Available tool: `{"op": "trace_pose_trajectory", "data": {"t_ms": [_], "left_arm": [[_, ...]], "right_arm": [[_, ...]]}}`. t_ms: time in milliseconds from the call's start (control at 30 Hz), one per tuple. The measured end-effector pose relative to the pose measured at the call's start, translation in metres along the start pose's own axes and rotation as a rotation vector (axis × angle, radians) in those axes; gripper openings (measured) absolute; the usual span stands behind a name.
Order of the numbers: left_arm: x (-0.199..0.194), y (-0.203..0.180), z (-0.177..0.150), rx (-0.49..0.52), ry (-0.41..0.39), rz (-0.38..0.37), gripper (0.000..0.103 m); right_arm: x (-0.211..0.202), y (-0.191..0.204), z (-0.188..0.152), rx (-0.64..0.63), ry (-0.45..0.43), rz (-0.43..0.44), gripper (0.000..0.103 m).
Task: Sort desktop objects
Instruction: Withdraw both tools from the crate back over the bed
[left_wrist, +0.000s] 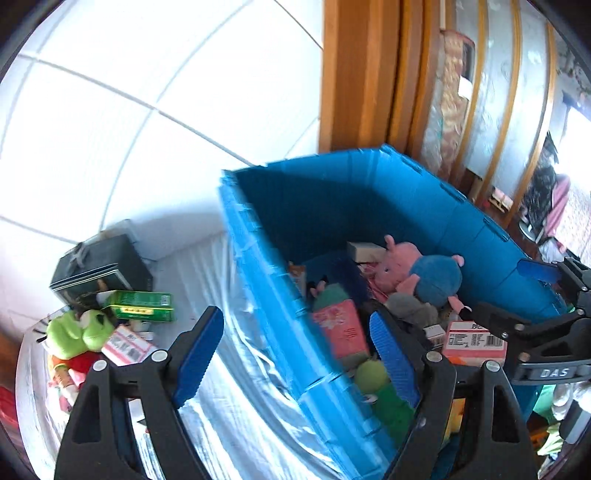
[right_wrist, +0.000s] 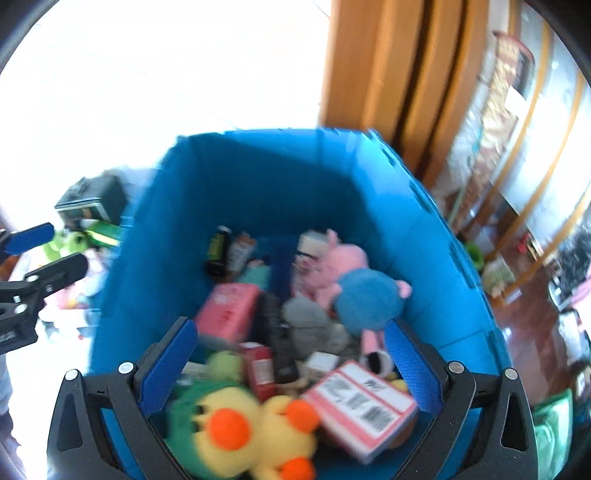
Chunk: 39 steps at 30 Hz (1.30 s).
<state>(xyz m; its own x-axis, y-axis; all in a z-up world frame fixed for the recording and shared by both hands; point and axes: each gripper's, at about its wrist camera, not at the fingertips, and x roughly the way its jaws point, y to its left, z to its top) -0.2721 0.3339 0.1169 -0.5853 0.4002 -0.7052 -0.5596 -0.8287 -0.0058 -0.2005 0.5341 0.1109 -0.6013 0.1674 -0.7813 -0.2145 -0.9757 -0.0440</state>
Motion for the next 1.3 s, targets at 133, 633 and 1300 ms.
{"op": "trace_pose_trajectory", "data": {"t_ms": [133,633,1300], "left_arm": [[-0.032,0.042,-0.031,-0.037,-0.071,0.063,0.081],[-0.039,0.248,-0.196,-0.305,0.041,0.246,0.082],[0.019,0.427,-0.359,-0.446,0.177,0.294,0.082]], "right_arm": [[-0.023,0.042,-0.008,-0.026,-0.063,0.081,0.103],[-0.030,0.231,-0.048,-0.120,-0.210,0.329,0.103],[0.174,0.398,-0.148,-0.063,0.293,0.327,0.103]]}}
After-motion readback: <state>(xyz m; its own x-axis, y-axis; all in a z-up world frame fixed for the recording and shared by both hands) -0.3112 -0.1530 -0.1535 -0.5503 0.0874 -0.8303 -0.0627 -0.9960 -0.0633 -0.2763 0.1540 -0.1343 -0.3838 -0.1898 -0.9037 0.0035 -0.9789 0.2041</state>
